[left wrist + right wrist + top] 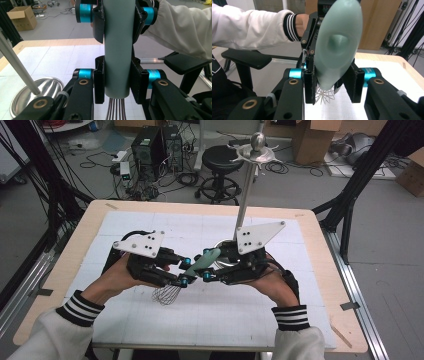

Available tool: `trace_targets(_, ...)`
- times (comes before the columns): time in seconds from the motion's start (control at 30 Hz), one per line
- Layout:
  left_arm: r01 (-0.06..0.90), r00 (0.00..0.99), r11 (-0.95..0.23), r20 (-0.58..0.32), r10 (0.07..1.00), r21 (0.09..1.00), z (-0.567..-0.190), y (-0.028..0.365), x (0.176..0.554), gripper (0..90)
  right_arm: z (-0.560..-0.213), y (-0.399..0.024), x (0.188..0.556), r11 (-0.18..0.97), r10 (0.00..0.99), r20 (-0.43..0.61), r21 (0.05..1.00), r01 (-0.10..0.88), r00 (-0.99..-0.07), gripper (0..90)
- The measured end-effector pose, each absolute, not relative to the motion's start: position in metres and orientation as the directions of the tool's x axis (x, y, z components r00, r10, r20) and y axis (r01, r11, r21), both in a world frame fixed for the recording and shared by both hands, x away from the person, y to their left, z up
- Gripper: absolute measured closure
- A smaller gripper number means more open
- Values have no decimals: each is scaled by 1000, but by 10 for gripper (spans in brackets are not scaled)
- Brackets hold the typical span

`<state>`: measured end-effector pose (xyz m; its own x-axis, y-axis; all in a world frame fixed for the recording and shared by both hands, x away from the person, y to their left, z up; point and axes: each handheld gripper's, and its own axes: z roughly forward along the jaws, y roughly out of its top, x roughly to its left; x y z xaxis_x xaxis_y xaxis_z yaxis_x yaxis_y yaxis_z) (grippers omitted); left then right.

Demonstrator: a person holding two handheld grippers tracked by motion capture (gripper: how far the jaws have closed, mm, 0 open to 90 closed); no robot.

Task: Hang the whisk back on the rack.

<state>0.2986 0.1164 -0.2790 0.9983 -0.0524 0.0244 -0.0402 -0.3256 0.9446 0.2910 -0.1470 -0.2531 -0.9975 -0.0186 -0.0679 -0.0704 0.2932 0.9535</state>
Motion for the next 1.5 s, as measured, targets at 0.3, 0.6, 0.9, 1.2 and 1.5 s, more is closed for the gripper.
trace_targets(0.3, -25, 999, -350, 37, 27, 936, -278, 121, 298, 433, -253, -148, 294, 315, 1, -58, 947, -55, -998, 661)
trace_targets(0.6, 17, 984, -417, 60, 170, 909, -282, 131, 294, 121, -247, -171, 296, 311, 75, -39, 950, -14, -996, 660)
trace_targets(0.9, 27, 967, -420, 83, 241, 907, -286, 148, 290, 17, -240, -187, 299, 318, 141, -32, 948, 15, -989, 661)
trace_targets(1.2, 51, 943, -424, 96, 317, 904, -294, 177, 286, 16, -231, -209, 305, 324, 239, -15, 944, 65, -971, 661)
trace_targets(1.5, 96, 918, -415, 81, 389, 905, -307, 207, 280, 17, -222, -239, 311, 315, 360, 11, 940, 133, -933, 661)
